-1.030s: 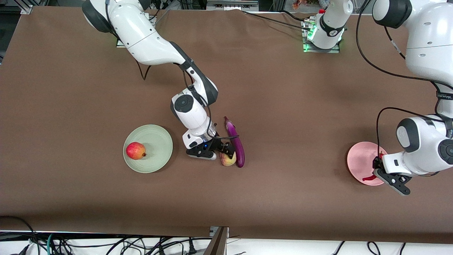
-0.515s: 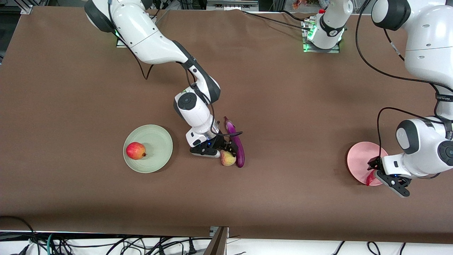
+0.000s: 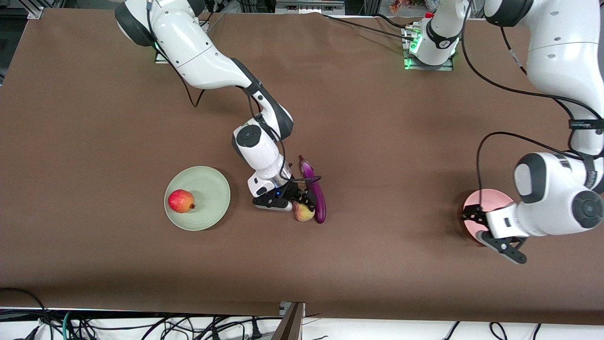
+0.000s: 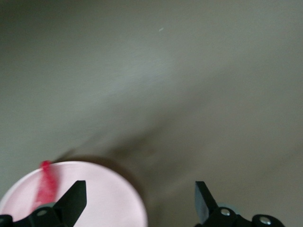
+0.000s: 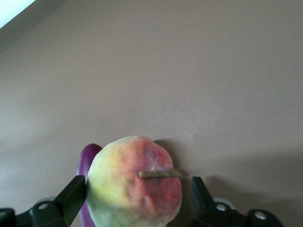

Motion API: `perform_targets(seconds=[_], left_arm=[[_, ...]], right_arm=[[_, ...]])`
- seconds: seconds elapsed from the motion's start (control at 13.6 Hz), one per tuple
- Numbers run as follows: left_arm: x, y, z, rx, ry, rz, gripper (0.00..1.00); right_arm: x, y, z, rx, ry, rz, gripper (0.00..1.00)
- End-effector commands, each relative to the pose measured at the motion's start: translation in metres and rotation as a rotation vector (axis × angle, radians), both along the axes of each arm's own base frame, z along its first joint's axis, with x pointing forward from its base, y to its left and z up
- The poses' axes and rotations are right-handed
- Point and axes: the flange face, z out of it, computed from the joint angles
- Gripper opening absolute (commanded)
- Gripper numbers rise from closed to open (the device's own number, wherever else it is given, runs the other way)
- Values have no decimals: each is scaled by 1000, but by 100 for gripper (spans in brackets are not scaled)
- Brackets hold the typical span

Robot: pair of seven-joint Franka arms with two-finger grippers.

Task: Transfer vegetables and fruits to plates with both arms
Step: 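Release the chili on the pink plate while the right gripper lifts the peach, then move the peach toward the green plate while the left gripper grasps the eggplant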

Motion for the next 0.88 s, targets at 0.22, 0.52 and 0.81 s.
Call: perform_targets(seconds=[0.22, 0.52, 0.81], left_arm=[[-32, -159, -16, -38, 107, 190, 100], [-61, -267, -50, -35, 143, 450, 100], [-93, -342, -73, -88, 212, 596, 100]], right_arm=[[6, -2, -2, 6, -44, 7, 29], [29, -26, 47, -36, -8, -7, 28], [47, -76, 101, -192, 119, 116, 28]])
